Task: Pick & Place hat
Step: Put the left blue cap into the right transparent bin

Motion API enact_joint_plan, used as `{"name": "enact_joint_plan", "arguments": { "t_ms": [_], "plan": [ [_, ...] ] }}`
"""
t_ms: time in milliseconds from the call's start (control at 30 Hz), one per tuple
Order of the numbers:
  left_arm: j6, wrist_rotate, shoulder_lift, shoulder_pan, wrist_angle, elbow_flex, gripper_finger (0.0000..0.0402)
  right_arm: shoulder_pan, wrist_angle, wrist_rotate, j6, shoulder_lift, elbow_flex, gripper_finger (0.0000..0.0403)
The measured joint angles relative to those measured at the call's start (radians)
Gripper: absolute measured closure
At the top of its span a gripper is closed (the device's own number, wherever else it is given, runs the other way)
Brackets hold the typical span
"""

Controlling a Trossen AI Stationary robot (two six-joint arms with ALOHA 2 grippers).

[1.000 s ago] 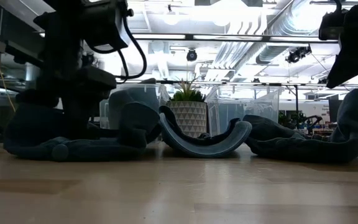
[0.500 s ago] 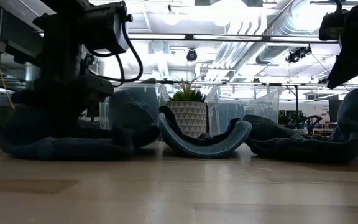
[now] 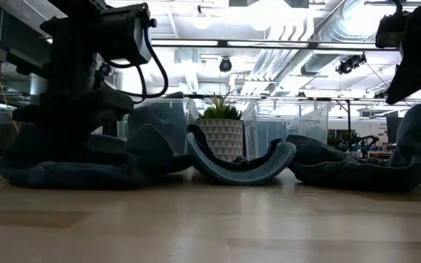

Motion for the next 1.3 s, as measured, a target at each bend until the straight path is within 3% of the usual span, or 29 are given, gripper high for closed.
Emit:
{"name": "enact_joint_plan", "arguments": {
  "t_ms": [433, 933, 1300],
  "plan": [
    [-0.029, 0.043, -0.070, -0.002, -0.036, -0.001, 0.0401, 0.000, 0.000, -0.036, 0.002, 0.000, 0.000, 0.0221],
    [-0.110, -0.079, -0.311, -0.003, -0.084, -0.001, 0.0401, 0.000, 0.037, -0.048, 0.003, -0.001, 0.000, 0.0221],
    [-0.086, -0.194, -0.424, -0.002, -0.179, 0.069, 0.0401, -0.008, 0.217, 0.006, -0.028, 0.012, 0.000, 0.0221]
  ]
}}
